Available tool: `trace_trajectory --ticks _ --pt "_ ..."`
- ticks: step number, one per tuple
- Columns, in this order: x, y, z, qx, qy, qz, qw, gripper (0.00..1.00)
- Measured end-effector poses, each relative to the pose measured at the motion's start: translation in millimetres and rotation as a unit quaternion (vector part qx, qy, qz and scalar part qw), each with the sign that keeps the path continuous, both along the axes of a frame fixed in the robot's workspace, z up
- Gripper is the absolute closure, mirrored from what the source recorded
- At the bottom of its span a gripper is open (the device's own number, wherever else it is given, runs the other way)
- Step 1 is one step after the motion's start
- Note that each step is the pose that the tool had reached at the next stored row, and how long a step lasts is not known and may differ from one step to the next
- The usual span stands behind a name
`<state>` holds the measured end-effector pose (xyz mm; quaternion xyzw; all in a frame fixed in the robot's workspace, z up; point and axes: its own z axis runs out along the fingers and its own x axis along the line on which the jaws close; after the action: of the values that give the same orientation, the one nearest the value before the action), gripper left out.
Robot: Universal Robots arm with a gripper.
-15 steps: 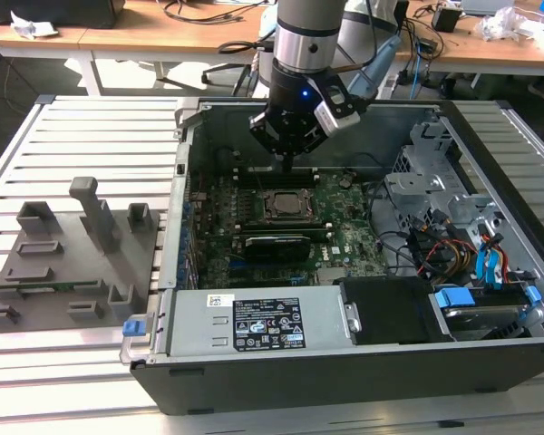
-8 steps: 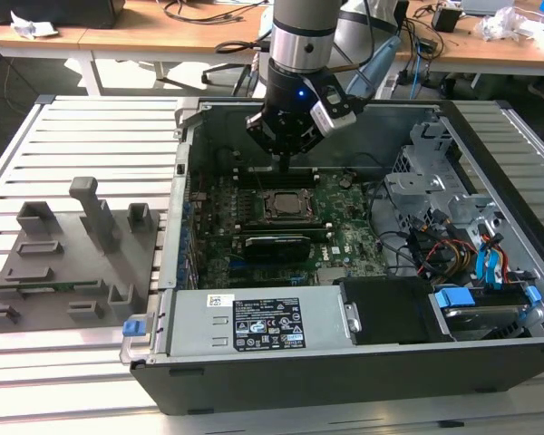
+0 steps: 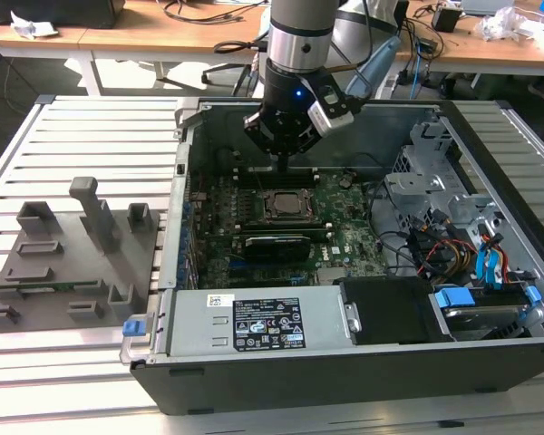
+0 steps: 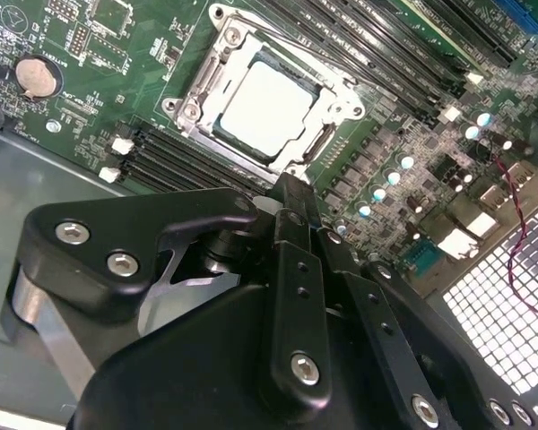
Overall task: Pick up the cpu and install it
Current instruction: 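Install the first cpu locking lever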
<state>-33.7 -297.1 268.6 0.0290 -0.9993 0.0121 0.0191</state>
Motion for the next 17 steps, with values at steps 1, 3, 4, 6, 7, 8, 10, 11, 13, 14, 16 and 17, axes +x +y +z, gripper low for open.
trace_trajectory --ticks 1,3,4,6,7,8,10,11,13,14,16,17 --pt "-1.1 0.2 0.0 0.0001 0.0 0.0 1.0 0.89" --pt "-5.4 0.7 -0.1 0.0001 0.0 0.0 1.0 0.89" --pt "-7.5 0.8 -0.1 0.0002 0.0 0.0 1.0 0.89" --pt "-11.9 0.8 -0.1 0.0001 -0.0001 0.0 1.0 0.89" --pt "-13.9 0.8 -0.1 0.0001 0.0 0.0 1.0 0.89" --pt "-15.2 0.8 -0.1 0.0001 -0.0001 0.0 1.0 0.89" --pt "-18.6 0.8 -0.1 0.0001 0.0 0.0 1.0 0.89" --pt "-19.7 0.8 -0.1 0.0001 0.0 0.0 1.0 0.89" --pt "-22.0 0.8 -0.1 0.0001 -0.0001 0.0 1.0 0.89" --pt "-22.9 0.8 -0.1 0.0001 -0.0001 0.0 1.0 0.89" --pt "-25.9 0.8 -0.1 0.0001 -0.0002 0.0 1.0 0.89" --pt "-27.3 0.8 -0.1 0.0001 -0.0002 0.0 1.0 0.89"
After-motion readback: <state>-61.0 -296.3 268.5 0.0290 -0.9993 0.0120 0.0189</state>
